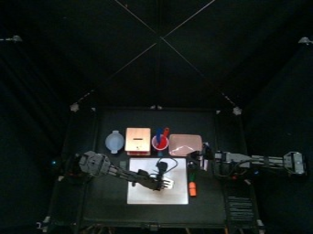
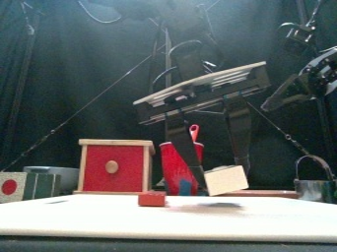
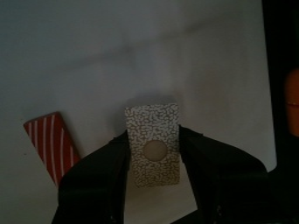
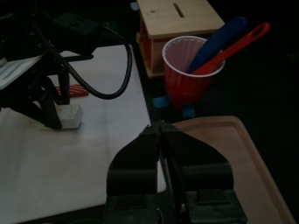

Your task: Put rice onto cutting board

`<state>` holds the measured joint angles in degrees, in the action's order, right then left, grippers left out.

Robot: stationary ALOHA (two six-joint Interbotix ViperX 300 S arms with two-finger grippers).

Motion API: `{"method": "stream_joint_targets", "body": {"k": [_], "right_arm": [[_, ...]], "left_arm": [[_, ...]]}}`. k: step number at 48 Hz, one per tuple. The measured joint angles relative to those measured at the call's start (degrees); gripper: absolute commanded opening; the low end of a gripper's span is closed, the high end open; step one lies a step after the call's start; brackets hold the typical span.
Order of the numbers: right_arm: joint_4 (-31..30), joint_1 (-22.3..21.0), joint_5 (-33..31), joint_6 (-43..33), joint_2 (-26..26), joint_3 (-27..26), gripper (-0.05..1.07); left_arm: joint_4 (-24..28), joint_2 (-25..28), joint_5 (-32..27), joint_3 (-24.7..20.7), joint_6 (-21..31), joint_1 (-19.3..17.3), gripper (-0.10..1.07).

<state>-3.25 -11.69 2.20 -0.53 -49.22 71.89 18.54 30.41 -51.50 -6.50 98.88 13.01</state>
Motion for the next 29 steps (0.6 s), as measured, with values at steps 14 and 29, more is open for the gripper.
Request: {"method": "stream_joint_targets", "body": {"k": [14,29], "right_arm": [[0.26,0.00,-0.70,0.00,0.00,0.00,0.03],[0.62,0.00,-0.97,0.00,0.00,0.00,0.03]], "left_arm": [[0.00,-0.09,-0.09,0.00,0.09,-0.44,0.85],[4.31,-6.06,-5.36,3.08,-0.53,-0.44,0.85]]}}
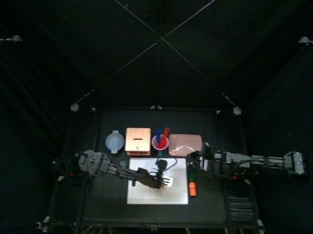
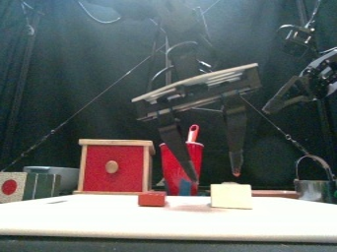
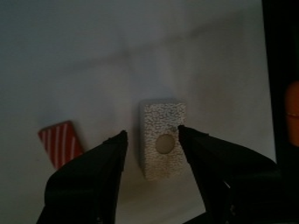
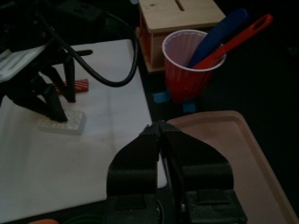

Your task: Put rice onto cutting board

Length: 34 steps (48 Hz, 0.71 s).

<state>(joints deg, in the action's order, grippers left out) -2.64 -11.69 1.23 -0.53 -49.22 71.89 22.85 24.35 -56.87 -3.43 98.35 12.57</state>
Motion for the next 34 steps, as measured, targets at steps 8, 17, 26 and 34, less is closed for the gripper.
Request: {"method": "stream_joint_targets", "body": {"k": [8,17,26,34], "right_arm": [[0.00,0.00,0.00,0.00,0.00,0.00,0.03],[-0.09,0.00,-0.18,0.00,-0.44,-0.35,0.03],[-0.18,-0.09,-0.26,0.00,-0.62,-1.49,0.03],[0.00,0.00,-0.26,0.00,-0.70,-1.85,0.03]], "left_arm": [[8.09,-6.15,-0.35,5.27,-1.85,0.97,0.85],[13.45,-14.41,0.09,13.36,-4.39,3.08,0.85],[22.68,-24.35,3.69,23.99,-5.36,6.50,0.85],[33.75,-32.52,8.88,34.10,-4.66,10.20,0.84]]}}
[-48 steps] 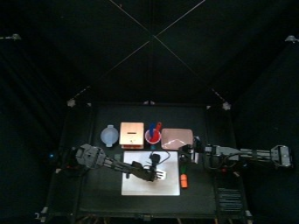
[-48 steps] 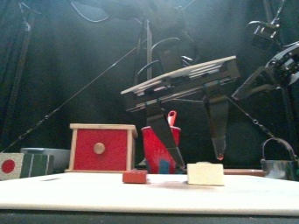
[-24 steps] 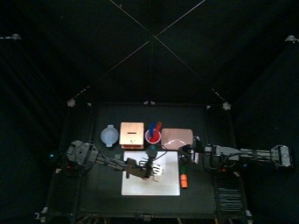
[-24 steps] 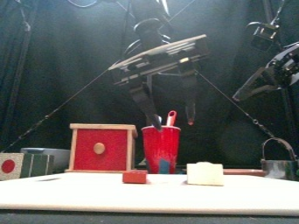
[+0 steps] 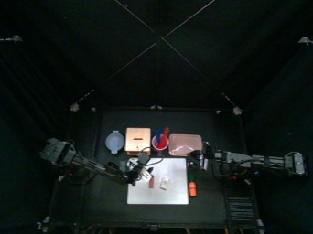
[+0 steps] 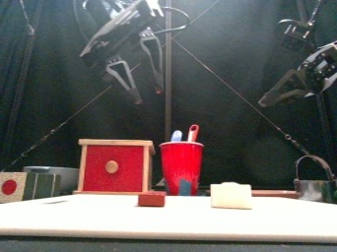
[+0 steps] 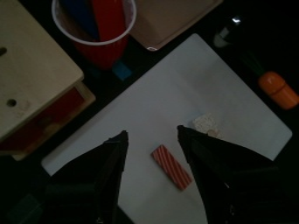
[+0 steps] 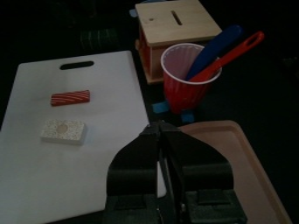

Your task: Put rice onto cutting board

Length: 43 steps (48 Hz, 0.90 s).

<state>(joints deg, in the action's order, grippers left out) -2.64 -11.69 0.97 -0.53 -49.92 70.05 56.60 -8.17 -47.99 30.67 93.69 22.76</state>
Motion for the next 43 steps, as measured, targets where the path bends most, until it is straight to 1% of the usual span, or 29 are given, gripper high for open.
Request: {"method": "stream_joint_targets", "body": {"k": [2,4,8,12,15,20,22,27,32,43], "right_arm": [[-0.09,0.18,0.00,0.00,-0.09,-0.09,0.03],[0.00,0.53,0.00,0.00,-0.09,-0.18,0.03],[0.00,1.23,0.00,0.00,-0.18,-0.53,0.03],[0.00,2.20,0.09,0.00,-0.26,-0.70,0.03],[0.00,2.81,0.09,0.00,-0.26,-0.79,0.03],[0.09,4.04,0.35,0.00,-0.26,-0.88,0.03],[0.00,4.39,0.62,0.00,-0.26,-0.88,0.03],[0.09,4.83,0.97,0.00,-0.35,-0.88,0.03],[0.09,4.83,1.05,0.00,-0.35,-0.88,0.03],[0.00,4.92,1.05,0.00,-0.35,-0.88,0.03]], "left_arm": [[3.78,-2.02,1.05,2.72,0.79,1.05,0.84],[6.33,-3.60,2.20,4.48,1.05,1.76,0.84],[10.02,-6.50,4.04,7.82,1.85,2.81,0.84],[13.27,-9.76,7.12,11.43,2.29,2.90,0.84],[15.38,-11.69,9.32,13.01,2.29,2.90,0.84],[20.48,-14.94,12.57,15.38,2.46,2.99,0.84],[23.03,-16.26,13.36,16.52,2.37,3.08,0.84],[27.51,-18.63,14.15,18.63,2.37,3.08,0.84],[29.97,-19.95,14.77,20.65,2.37,3.08,0.84],[30.67,-20.13,14.77,21.45,1.93,2.90,0.84]]}}
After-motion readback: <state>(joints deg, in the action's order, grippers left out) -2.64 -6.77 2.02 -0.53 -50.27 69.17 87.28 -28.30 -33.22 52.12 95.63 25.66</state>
